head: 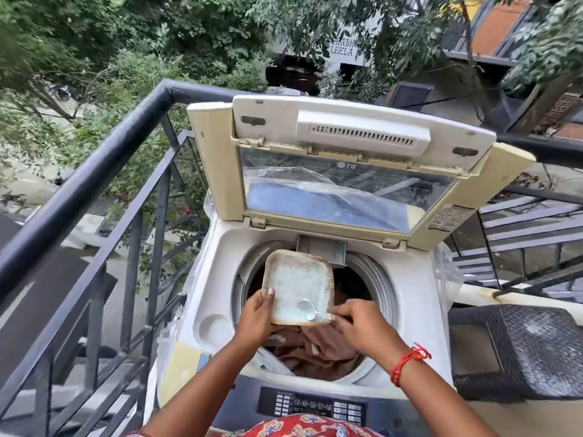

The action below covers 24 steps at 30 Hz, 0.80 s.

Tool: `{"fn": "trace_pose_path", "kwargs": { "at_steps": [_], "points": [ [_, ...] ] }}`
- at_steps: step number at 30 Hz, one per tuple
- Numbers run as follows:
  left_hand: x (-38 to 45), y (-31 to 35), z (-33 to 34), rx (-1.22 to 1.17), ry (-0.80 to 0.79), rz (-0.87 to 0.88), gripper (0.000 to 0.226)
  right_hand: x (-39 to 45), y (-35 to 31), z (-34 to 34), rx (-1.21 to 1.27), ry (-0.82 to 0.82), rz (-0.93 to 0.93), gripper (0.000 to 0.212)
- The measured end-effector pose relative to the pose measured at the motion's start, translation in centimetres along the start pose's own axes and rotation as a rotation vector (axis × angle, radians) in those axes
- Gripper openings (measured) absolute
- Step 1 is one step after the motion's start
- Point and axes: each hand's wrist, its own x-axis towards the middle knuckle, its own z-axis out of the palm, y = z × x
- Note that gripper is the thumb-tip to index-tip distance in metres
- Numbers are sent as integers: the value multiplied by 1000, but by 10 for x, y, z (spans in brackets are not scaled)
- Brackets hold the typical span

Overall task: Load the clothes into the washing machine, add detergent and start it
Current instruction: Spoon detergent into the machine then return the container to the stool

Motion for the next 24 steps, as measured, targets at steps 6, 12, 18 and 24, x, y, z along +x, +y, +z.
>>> {"fn": "trace_pose_path", "kwargs": {
  "at_steps": [6,12,18,24],
  "points": [
    [-2,-2,11,-46,-68,-99,30,13,-7,26,283,-119,126,14],
    [4,-2,2,-125,19,-155,30,22,-11,38,875,-239,368,16],
    [11,-7,-8,-206,59,-154,34,46,-5,12,1025,-30,328,15],
    [4,-16,-20,-194,55,-148,25,85,20,-5,607,292,283,27]
  ]
}}
